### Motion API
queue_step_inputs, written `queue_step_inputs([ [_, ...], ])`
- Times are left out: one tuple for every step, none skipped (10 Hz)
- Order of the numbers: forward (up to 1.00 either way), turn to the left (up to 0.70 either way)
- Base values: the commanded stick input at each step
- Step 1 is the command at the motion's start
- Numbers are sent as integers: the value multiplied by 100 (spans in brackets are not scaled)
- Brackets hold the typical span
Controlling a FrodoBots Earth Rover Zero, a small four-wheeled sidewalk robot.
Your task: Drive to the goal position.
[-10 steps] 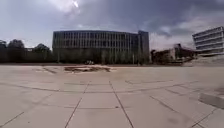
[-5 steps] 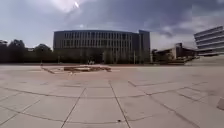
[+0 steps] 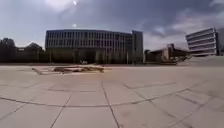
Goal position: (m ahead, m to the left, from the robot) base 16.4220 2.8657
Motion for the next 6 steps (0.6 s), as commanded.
queue_step_inputs([
  [70, -1],
  [70, -1],
  [70, -1],
  [70, -1],
  [70, -1],
  [70, -1],
])
